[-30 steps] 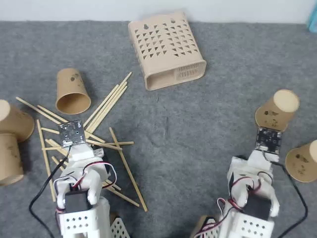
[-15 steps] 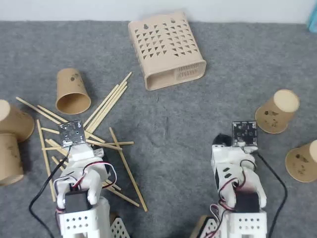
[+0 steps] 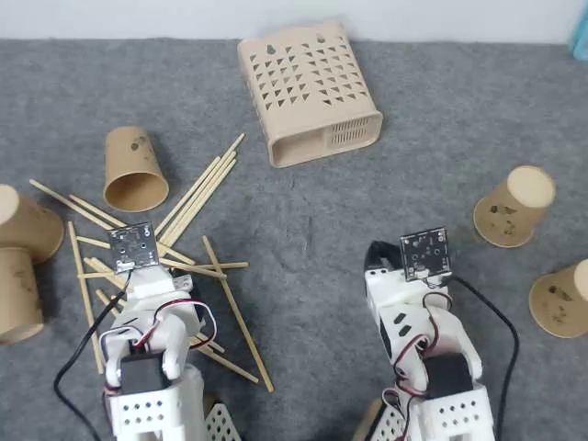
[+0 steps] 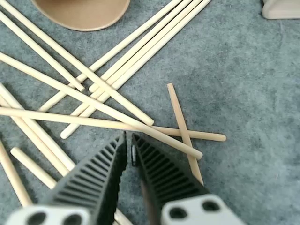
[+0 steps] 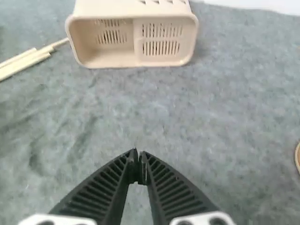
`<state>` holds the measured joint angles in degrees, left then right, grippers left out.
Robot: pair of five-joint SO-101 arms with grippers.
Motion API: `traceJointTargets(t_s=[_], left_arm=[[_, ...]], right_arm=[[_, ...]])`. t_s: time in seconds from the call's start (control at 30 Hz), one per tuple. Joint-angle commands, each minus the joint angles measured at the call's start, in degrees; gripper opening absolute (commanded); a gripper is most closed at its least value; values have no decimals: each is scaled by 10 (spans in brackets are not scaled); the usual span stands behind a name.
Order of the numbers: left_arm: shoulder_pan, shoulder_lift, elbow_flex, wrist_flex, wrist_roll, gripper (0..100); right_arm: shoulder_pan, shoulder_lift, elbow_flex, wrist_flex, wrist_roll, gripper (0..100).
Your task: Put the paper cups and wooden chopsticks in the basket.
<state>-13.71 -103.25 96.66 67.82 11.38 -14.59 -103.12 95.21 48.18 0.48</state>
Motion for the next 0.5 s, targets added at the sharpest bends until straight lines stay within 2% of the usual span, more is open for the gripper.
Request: traceJointTargets(t_s=[0.0,0.13,0.37,0.47], left_arm=[[-3,-11,-1,2,-4,13],[1,-11,-1,2,-5,13],[0,-11,-1,2,-5,13],[0,-13,-10,-22,-6,14]], right_arm=[[18,-8,11,22,-5,136],[28,-8,11,54,-27,262],[39,-8,11,51,-39,271],[39,-8,11,51,-39,270]])
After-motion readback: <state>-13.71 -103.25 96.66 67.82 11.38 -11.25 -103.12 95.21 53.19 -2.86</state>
